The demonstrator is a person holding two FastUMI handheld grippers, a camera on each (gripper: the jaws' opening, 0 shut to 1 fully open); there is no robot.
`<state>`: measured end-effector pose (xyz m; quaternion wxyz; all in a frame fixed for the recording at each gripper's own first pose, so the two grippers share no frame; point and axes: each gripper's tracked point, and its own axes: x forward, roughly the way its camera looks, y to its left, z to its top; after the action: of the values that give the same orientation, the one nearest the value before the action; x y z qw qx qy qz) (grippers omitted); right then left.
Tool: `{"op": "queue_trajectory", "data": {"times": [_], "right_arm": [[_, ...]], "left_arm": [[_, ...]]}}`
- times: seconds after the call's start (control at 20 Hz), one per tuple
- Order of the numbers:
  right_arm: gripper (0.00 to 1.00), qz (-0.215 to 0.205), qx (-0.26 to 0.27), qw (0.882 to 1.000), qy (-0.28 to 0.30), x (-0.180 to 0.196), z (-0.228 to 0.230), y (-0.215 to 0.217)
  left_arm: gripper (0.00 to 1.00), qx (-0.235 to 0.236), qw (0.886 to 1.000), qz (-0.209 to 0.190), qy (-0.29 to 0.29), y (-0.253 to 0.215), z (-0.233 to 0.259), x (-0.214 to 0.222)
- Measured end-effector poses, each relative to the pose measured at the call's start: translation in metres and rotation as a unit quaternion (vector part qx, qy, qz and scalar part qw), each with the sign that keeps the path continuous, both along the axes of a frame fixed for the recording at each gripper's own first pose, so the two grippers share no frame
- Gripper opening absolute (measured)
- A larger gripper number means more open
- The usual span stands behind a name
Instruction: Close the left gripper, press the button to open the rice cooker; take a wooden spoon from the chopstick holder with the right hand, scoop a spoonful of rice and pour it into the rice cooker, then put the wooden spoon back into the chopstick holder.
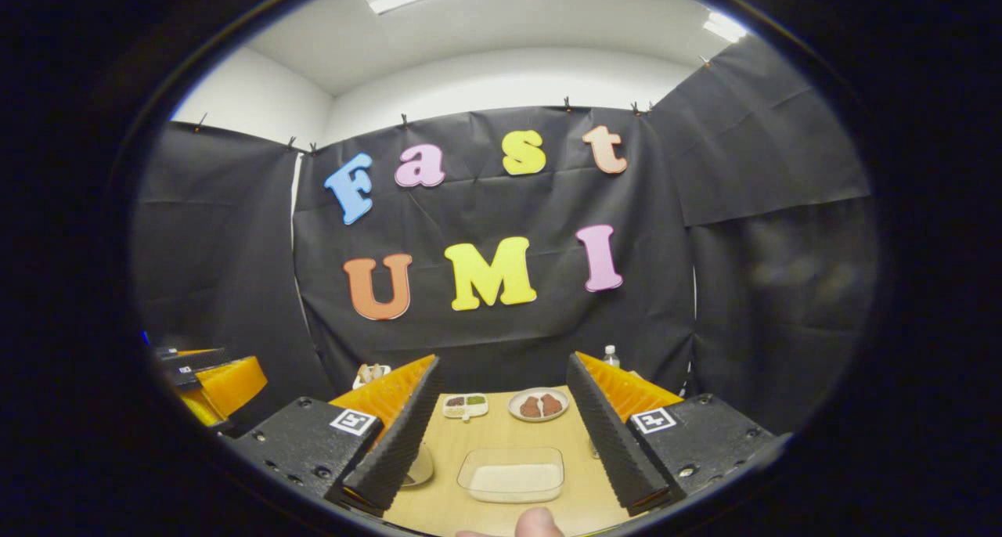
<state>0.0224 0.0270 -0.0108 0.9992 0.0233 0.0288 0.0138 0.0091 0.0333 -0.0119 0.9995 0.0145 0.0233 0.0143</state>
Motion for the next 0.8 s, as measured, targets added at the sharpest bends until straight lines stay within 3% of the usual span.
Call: {"op": "queue_trajectory", "data": {"times": [0.4,0.8], "right_arm": [[1.0,0.001,0.003,1.0,0.0,0.004,0.002,-0.002],[1.0,0.006,0.003,1.0,0.006,0.017,-0.004,-0.006]], "left_arm": [[0.94,-0.005,1.0,0.006,0.016,0.001,-0.008,0.001],[0.94,-0.027,0.998,0.037,0.041,0.014,-0.027,0.004]]}}
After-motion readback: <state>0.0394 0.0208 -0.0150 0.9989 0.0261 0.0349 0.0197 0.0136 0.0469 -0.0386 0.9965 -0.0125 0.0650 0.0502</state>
